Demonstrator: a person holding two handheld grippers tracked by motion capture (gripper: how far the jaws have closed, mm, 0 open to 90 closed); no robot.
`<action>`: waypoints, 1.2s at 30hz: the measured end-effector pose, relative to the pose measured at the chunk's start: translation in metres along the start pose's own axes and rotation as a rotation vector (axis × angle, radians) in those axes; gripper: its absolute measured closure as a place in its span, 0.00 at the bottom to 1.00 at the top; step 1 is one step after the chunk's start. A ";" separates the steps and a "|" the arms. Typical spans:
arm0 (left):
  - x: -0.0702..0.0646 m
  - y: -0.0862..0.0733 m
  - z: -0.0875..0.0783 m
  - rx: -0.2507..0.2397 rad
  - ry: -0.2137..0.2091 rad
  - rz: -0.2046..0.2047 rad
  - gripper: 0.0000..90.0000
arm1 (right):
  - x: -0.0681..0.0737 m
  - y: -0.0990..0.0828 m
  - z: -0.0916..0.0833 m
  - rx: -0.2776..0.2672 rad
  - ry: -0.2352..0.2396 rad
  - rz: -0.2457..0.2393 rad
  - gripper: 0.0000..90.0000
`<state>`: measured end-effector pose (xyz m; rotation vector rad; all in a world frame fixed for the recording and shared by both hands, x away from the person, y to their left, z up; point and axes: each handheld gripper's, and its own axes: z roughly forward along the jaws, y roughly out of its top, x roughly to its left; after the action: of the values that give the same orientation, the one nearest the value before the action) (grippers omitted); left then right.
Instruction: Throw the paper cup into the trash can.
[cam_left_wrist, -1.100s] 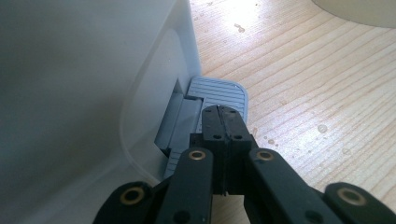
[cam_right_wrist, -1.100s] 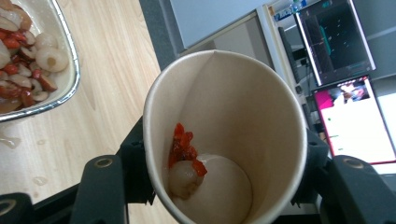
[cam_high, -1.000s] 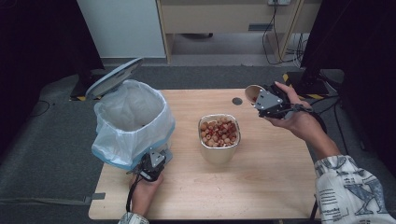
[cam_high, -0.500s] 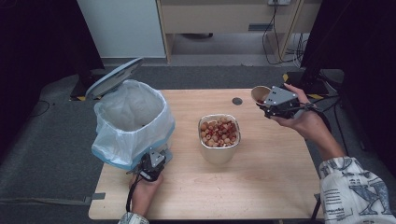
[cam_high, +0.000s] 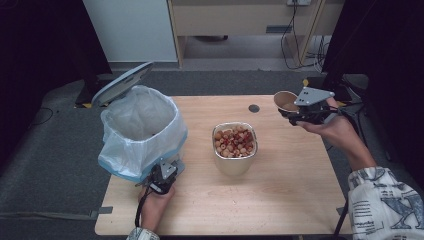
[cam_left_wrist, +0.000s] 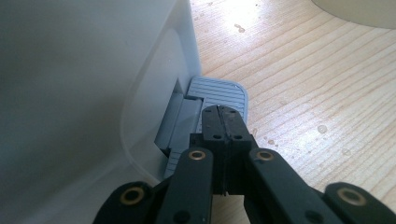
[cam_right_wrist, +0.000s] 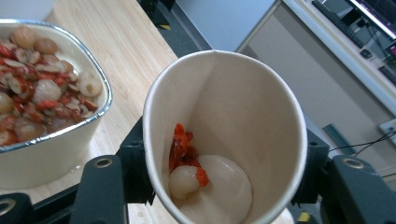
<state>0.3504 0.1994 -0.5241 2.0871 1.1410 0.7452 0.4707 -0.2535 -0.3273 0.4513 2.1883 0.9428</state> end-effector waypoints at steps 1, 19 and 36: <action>0.000 0.000 0.000 0.003 0.000 0.003 0.99 | -0.001 0.000 -0.001 -0.004 0.010 0.013 0.44; 0.000 0.000 0.000 0.003 0.000 0.004 0.99 | -0.010 0.004 -0.004 -0.040 0.148 0.166 0.44; 0.000 0.000 0.000 0.003 0.000 0.004 0.99 | -0.010 0.015 -0.005 -0.060 0.230 0.239 0.44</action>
<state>0.3505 0.1994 -0.5239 2.0918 1.1389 0.7453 0.4752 -0.2512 -0.3089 0.6110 2.3391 1.2393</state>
